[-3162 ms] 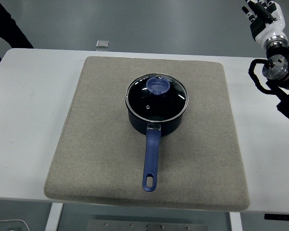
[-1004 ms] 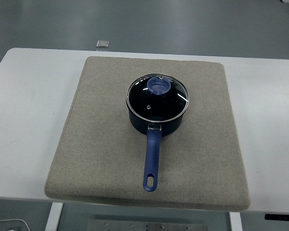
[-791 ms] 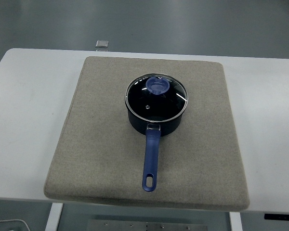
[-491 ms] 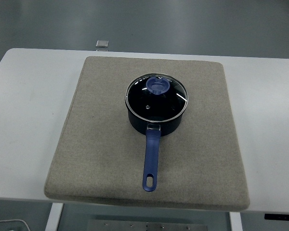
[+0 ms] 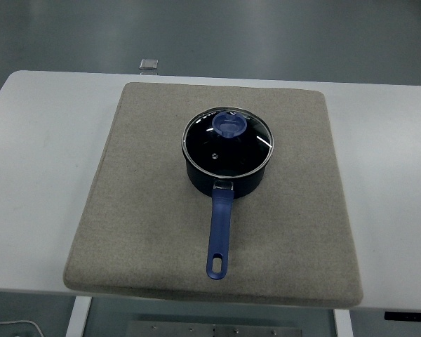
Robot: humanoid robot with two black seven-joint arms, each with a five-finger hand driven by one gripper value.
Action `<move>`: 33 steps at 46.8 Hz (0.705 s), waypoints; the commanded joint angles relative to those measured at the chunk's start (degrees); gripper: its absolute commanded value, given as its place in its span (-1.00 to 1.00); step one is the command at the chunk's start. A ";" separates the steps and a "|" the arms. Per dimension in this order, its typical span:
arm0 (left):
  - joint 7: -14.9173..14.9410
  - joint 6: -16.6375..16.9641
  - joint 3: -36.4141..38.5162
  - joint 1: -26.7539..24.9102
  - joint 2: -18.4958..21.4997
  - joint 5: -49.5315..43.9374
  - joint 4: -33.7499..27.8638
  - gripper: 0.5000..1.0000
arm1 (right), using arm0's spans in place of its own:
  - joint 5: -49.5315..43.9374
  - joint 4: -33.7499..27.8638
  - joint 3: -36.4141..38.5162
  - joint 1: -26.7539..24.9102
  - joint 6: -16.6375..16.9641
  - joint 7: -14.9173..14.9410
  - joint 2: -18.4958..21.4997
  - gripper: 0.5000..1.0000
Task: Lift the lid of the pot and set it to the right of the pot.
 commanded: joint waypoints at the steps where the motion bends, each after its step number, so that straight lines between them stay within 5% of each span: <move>1: 0.01 0.00 0.01 0.06 0.00 0.00 -0.01 1.00 | -0.59 0.89 -2.37 2.53 -0.01 0.03 0.04 0.61; 17: 0.01 0.00 0.01 0.06 0.00 0.00 -0.01 1.00 | -10.61 7.47 -6.07 10.01 -0.01 0.93 0.12 0.53; 33: 0.01 0.00 0.01 -0.03 0.00 0.00 -0.01 1.00 | -17.47 10.12 -6.16 6.85 -0.01 0.93 3.64 0.50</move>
